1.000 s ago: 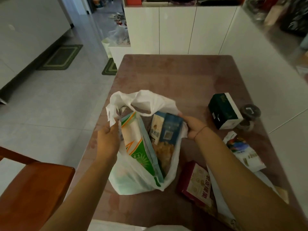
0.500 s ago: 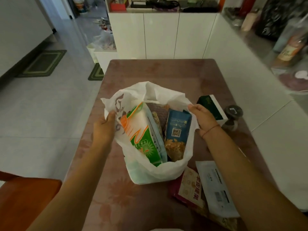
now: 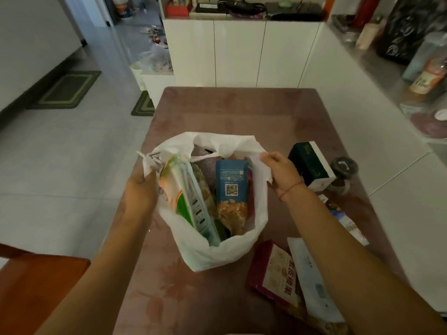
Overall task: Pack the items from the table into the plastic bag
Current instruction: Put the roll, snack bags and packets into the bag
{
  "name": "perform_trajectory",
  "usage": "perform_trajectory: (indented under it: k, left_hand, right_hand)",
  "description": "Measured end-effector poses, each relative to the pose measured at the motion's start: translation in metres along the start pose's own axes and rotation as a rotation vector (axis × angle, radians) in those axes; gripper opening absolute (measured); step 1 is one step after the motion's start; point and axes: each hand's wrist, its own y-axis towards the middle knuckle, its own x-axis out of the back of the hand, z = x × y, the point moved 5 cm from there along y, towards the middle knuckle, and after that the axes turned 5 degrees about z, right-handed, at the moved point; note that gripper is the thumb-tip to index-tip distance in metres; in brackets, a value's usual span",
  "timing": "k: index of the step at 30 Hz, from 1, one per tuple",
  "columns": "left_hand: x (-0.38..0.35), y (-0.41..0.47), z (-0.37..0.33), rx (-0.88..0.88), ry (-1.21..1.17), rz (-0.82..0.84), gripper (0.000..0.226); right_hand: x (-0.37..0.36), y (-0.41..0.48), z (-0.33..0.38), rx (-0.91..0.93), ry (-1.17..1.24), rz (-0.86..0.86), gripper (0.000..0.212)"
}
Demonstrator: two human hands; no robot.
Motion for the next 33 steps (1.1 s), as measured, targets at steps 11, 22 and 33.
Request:
perform_trajectory:
  k: [11, 22, 33]
  left_hand:
    - [-0.007, -0.009, -0.005, -0.011, -0.004, 0.001, 0.034]
    - [-0.01, -0.027, -0.01, -0.066, 0.059, 0.045, 0.022]
    - [-0.015, -0.025, -0.019, -0.111, 0.13, 0.075, 0.032]
  right_hand:
    - [-0.077, -0.02, -0.052, 0.118, -0.46, 0.243, 0.108]
    - [-0.068, -0.022, -0.05, 0.111, -0.364, 0.236, 0.1]
    - [0.073, -0.009, -0.007, 0.222, -0.5, -0.356, 0.054]
